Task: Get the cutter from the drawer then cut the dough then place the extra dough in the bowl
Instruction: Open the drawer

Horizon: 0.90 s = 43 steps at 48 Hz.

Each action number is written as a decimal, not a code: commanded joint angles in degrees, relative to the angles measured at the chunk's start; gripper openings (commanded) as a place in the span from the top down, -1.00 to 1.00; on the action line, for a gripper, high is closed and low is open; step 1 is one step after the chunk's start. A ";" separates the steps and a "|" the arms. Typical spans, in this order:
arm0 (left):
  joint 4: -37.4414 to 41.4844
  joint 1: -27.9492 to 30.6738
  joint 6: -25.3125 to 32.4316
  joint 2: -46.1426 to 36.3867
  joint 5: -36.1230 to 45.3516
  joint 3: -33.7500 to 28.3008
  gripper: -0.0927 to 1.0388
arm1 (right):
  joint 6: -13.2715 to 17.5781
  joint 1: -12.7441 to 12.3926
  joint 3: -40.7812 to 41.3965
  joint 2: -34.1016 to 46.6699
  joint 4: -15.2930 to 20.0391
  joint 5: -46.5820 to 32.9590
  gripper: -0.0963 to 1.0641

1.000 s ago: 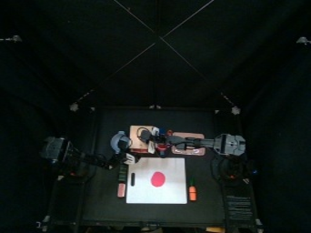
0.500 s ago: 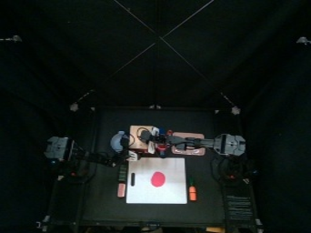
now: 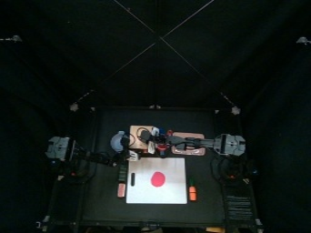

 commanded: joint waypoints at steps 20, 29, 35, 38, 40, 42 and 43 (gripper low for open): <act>-1.41 -4.31 0.09 -0.26 -0.09 -0.09 -0.22 | 0.09 1.05 -0.70 0.09 0.18 0.53 0.75; -3.08 -7.73 0.09 -0.35 -0.35 -0.09 -0.22 | 0.09 0.97 -0.79 0.18 0.18 0.53 0.75; -3.87 -9.84 0.09 -0.26 -0.35 -0.18 -0.22 | 0.09 1.05 -0.70 0.09 0.18 0.53 0.75; -4.22 -10.63 0.09 -0.35 -0.35 -0.26 -0.22 | 0.09 0.97 -0.70 0.18 0.18 0.53 0.75; -4.39 -11.16 0.09 -0.26 -0.35 -0.26 -0.22 | 0.09 0.97 -0.79 0.18 0.18 0.62 0.75; -4.57 -11.78 0.09 -0.26 -0.35 -0.35 -0.22 | 0.09 0.88 -0.70 0.09 0.18 0.62 0.75; -4.66 -11.95 0.09 -0.26 -0.35 -0.35 -0.22 | 0.09 0.88 -0.79 0.18 0.18 0.53 0.75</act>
